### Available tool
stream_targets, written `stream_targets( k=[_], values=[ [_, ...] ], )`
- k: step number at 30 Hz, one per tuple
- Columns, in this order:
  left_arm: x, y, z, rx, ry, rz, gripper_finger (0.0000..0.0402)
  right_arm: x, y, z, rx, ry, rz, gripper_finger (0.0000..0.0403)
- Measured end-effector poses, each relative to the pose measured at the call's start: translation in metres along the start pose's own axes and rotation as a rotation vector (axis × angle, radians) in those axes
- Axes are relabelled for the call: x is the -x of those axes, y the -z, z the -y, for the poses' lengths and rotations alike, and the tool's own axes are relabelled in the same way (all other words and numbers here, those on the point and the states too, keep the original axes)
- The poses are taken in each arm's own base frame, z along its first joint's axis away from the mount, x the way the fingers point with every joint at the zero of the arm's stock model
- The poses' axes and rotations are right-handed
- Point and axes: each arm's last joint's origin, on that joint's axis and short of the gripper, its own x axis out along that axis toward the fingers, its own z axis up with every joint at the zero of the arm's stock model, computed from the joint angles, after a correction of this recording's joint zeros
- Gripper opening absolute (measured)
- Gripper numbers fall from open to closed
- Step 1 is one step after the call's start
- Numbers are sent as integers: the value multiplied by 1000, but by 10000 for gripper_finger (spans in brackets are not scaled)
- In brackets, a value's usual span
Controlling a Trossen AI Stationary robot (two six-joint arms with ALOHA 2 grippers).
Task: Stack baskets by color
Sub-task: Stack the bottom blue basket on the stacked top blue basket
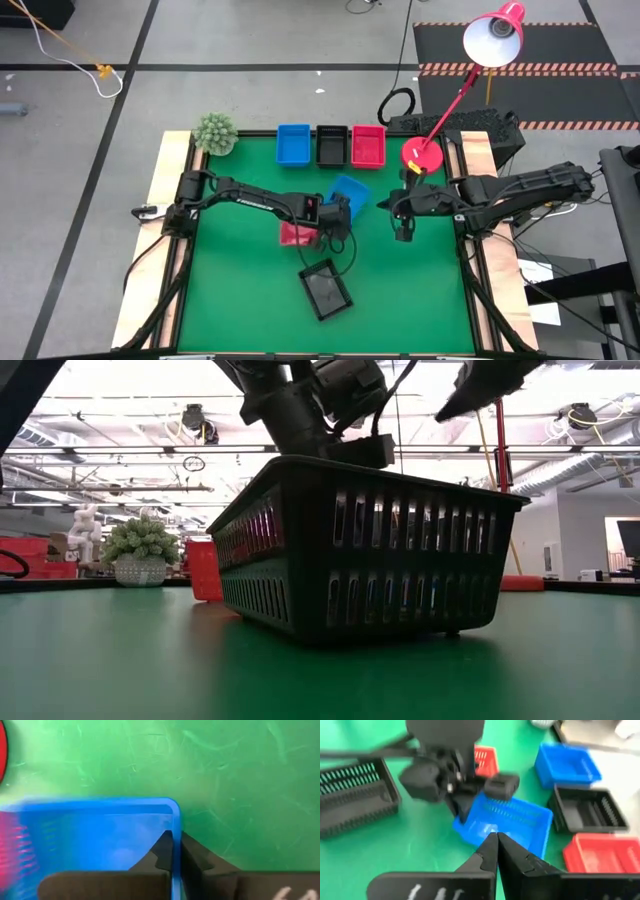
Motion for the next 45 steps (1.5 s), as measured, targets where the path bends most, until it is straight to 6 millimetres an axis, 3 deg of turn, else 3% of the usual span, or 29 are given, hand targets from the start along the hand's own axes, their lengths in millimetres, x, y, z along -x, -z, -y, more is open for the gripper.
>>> stream_targets(
  k=[6,10,22,33,45],
  values=[
    [4,-3,0,-2,-62,-23,18,1,-9,0,35,2,102,2],
    [18,-9,1,-3,-105,-18,8,1,-14,0,33,3,151,2],
    [95,-20,3,67,-217,8,14,7,-31,-4,27,-8,337,2],
    [139,-6,14,181,-299,-123,12,8,-33,-5,77,-5,351,2],
    [176,0,15,208,-391,-101,7,7,-29,-5,149,2,316,2]
  ],
)
